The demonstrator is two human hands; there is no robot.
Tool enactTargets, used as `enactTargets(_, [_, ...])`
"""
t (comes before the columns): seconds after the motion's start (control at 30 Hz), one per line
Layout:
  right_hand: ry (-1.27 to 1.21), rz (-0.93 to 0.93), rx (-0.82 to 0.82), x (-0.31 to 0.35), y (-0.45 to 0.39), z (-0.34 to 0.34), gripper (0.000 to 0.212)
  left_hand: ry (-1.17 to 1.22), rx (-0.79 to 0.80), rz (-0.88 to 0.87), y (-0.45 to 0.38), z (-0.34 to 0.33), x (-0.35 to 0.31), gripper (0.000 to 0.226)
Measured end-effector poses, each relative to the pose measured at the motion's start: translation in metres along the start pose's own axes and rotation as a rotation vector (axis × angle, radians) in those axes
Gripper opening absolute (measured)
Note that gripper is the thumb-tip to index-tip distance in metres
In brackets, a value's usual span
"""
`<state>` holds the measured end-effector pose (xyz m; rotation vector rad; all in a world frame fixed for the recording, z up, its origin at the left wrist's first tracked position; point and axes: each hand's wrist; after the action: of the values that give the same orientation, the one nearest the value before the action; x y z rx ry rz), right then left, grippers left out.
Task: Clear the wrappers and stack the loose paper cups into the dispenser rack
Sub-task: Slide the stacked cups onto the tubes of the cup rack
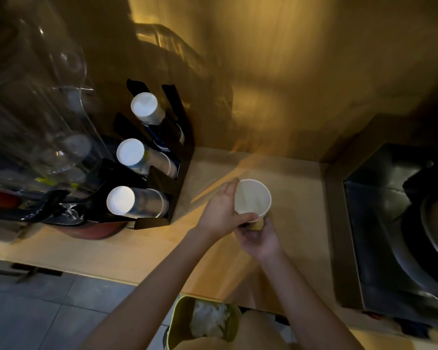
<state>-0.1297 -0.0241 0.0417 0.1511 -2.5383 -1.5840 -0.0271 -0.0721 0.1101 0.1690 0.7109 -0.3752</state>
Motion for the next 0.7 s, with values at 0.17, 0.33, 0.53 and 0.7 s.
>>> enactTargets(0.17, [0.086,0.083,0.016,0.006,0.006,-0.011,0.064,0.071,-0.062,0.028,-0.002,0.01,0.003,0.098])
enactTargets(0.33, [0.258,0.192,0.157,0.013,0.036,-0.034,0.06,0.212,-0.159,0.074,0.002,0.033,0.009,0.112])
enactTargets(0.53, [0.512,0.329,0.366,0.007,0.063,-0.07,0.055,0.379,-0.334,0.084,0.002,0.07,0.012,0.083])
enactTargets(0.7, [0.675,0.334,0.463,-0.007,0.073,-0.096,0.07,0.428,-0.364,0.016,0.006,0.088,0.021,0.09])
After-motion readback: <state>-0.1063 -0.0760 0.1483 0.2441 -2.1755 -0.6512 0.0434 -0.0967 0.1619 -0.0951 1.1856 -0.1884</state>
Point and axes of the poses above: each hand's wrist, its own y-axis away from the middle knuckle, its own z-axis out of the back of the hand, x = y × z, and after that the axes turned 13 degrees about -x, right-handed
